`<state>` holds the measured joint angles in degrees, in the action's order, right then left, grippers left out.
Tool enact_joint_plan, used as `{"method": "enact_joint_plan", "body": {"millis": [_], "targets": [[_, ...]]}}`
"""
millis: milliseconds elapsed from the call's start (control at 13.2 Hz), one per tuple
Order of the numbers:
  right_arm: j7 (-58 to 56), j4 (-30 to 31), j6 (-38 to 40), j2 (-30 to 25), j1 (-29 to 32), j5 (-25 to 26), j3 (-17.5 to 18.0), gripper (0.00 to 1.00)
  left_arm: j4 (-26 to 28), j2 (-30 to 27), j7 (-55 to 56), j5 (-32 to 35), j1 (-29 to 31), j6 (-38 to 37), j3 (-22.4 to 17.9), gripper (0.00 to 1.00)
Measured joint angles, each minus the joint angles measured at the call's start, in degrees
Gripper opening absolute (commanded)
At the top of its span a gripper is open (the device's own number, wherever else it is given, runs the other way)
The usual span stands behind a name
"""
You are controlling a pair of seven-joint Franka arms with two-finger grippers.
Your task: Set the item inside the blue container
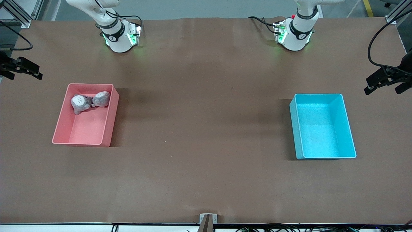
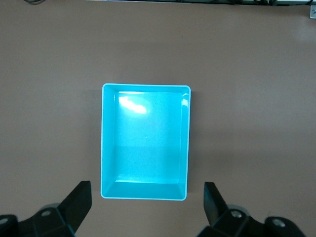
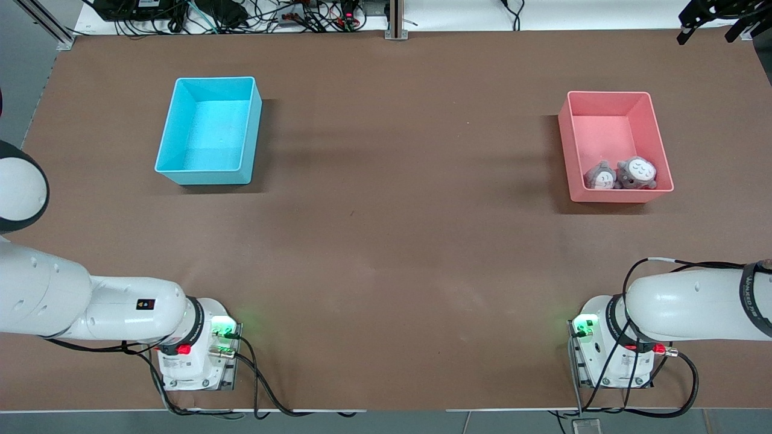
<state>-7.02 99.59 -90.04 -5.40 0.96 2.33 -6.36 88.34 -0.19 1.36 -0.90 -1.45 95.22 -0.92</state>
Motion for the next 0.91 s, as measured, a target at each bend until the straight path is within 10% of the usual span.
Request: {"method": "enact_joint_plan", "body": {"millis": [608, 912], "targets": [[0.29, -0.43, -6.35, 15.13, 4.24, -2.42, -0.74, 1.0, -0.13, 0.0, 0.0, 0.0, 0.02, 0.0, -0.02, 1.0], [4.49, 9.32, -14.94, 16.04, 4.58, -6.78, -0.62, 1.0, -0.14, 0.0, 0.0, 0.0, 0.02, 0.0, -0.02, 1.0]]}}
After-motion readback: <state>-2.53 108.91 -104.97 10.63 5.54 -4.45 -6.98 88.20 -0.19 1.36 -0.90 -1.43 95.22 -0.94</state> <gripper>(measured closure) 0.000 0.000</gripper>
